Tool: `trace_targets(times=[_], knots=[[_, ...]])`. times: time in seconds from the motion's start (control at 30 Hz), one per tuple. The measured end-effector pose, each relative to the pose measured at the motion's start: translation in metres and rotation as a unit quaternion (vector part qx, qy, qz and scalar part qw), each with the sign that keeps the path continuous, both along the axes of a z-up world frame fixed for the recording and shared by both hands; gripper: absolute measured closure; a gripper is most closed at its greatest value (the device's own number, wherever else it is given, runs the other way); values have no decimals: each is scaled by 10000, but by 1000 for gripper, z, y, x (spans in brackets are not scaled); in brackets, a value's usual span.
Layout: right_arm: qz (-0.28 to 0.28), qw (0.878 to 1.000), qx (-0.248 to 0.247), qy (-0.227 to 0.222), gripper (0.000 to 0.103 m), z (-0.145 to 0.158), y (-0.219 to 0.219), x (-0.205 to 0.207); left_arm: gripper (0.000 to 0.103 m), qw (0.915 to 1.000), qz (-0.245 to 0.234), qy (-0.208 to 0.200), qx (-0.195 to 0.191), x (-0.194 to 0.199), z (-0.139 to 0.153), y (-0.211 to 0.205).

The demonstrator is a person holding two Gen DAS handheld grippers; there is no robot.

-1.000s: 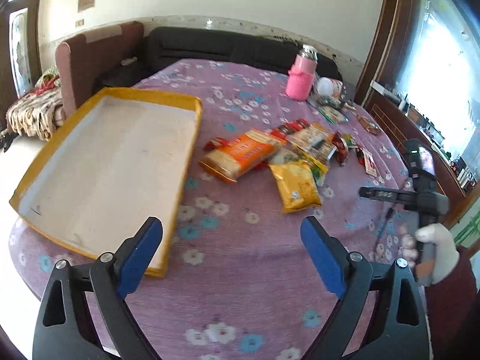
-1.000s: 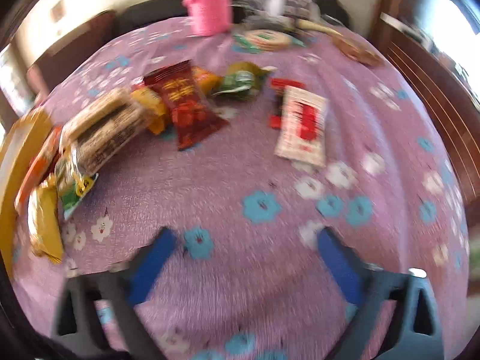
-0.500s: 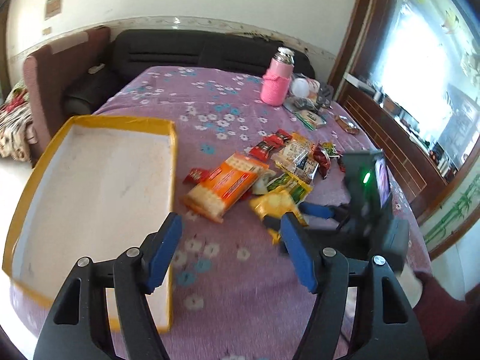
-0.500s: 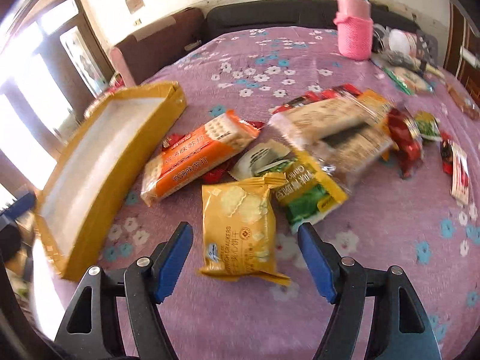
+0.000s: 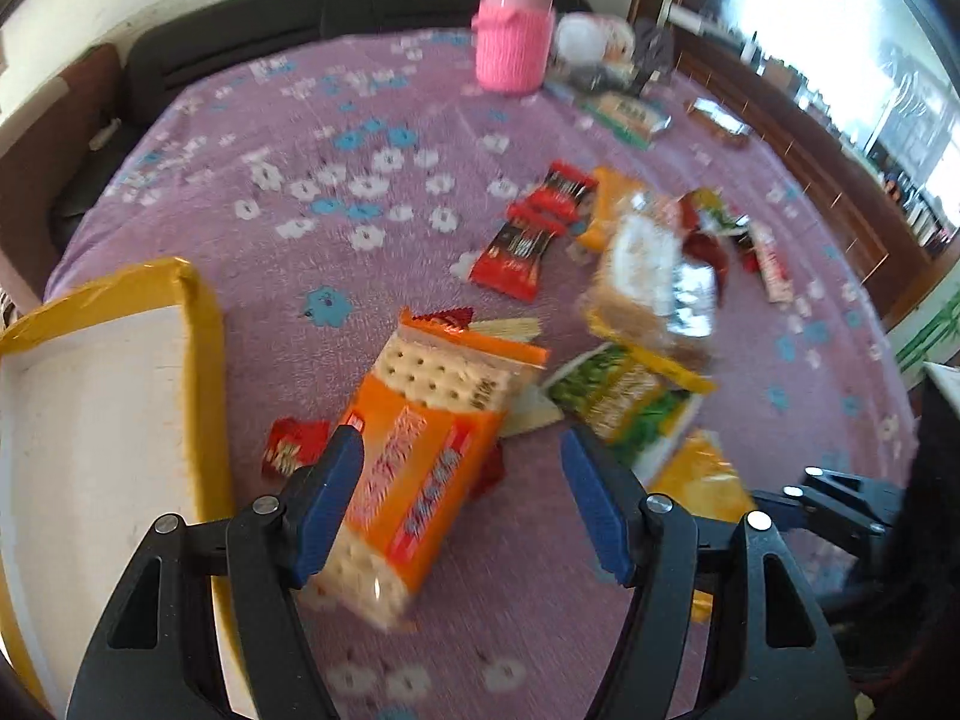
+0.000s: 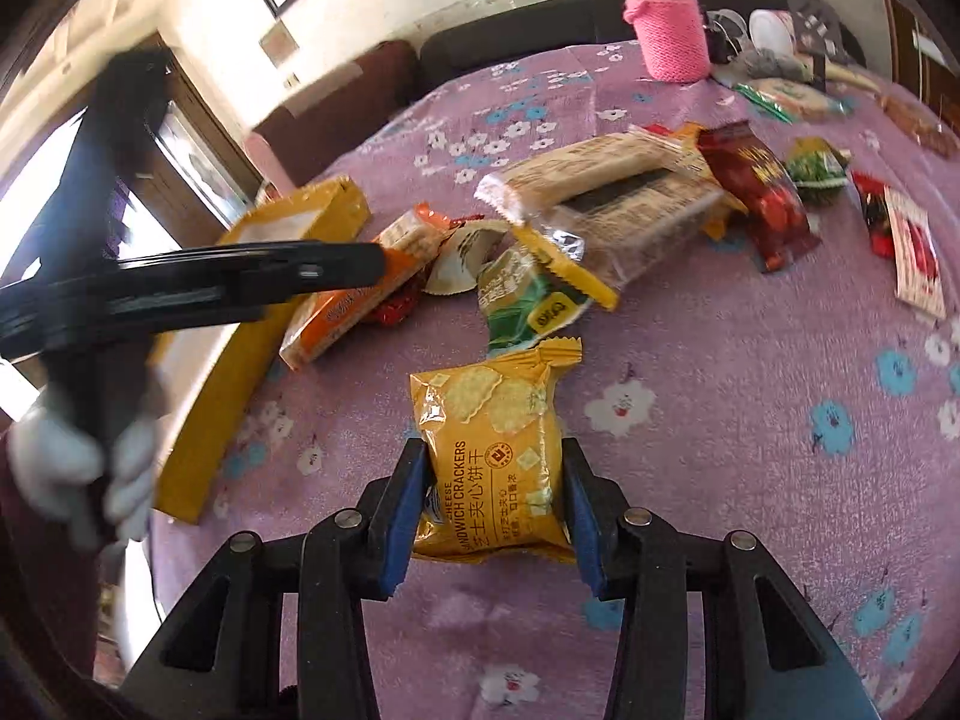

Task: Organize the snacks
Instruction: 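Grasp the yellow sandwich cracker pack with the right tool while the left tool grasps the orange soda cracker pack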

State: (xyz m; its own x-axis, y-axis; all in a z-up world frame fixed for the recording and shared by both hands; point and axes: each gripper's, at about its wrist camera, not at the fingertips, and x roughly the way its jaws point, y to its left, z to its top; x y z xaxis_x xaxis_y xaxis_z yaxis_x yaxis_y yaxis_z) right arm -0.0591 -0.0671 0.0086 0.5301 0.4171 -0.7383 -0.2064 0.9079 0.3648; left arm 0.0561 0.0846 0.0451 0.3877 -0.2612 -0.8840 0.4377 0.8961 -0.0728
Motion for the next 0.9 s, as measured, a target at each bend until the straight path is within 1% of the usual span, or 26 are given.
trace_targets(times=[0.03, 0.07, 0.13, 0.17, 0.23, 0.27, 0.33, 0.43, 0.5, 0.53, 0.57, 0.6, 0.7, 0.77, 0.8, 0.83, 0.87, 0.9], knots=[[15, 10000, 63, 3, 59, 0, -2, 0, 32, 9999, -15, 12, 121, 3, -4, -2], [22, 9999, 101, 0, 59, 0, -3, 1, 33, 9996, -63, -23, 290, 4, -7, -4], [40, 9999, 164, -27, 59, -1, -5, 1, 33, 9991, -118, 0, 419, 1, -6, -6], [46, 9998, 184, -44, 59, -1, -6, 1, 33, 9991, -155, 13, 394, -6, -3, -5], [51, 9996, 256, -60, 59, -2, -7, 1, 44, 9988, -251, 7, 417, -15, 1, -7], [51, 9996, 287, -59, 59, -1, -6, 3, 46, 9987, -291, 30, 417, -24, 4, -6], [49, 9993, 371, -53, 59, -1, -9, 2, 46, 9991, -285, 63, 311, -32, 8, -4], [54, 9992, 400, -62, 59, -1, -9, 1, 46, 9990, -163, -218, 355, -33, 15, -1], [57, 9992, 399, -73, 59, -1, -9, 0, 44, 9989, -129, -286, 353, -25, 19, 2], [58, 9992, 395, -79, 59, -1, -9, 0, 39, 9987, -125, -293, 400, -18, 18, 2], [59, 9992, 388, -83, 59, -2, -9, -1, 34, 9982, -176, -300, 493, -12, 15, 0], [56, 9992, 390, -89, 59, -2, -9, -1, 33, 9975, -240, -289, 605, -7, 10, -3], [64, 9991, 398, -86, 59, -2, -10, -1, 31, 9949, -409, -12, 926, 7, -11, -13], [66, 9990, 422, -87, 58, -3, -10, -2, 30, 9914, -464, 64, 1221, 7, -23, -18], [66, 9990, 432, -88, 59, -2, -11, -2, 31, 9918, -444, 1, 1200, 5, -22, -19], [65, 9990, 444, -88, 58, -3, -11, -2, 37, 9926, -421, 88, 1135, 3, -22, -19], [63, 9989, 456, -85, 58, -2, -11, -1, 47, 9930, -399, 89, 1109, 0, -22, -19], [62, 9988, 480, -81, 58, -3, -11, -1, 48, 9935, -408, 109, 1054, -5, -21, -18]])
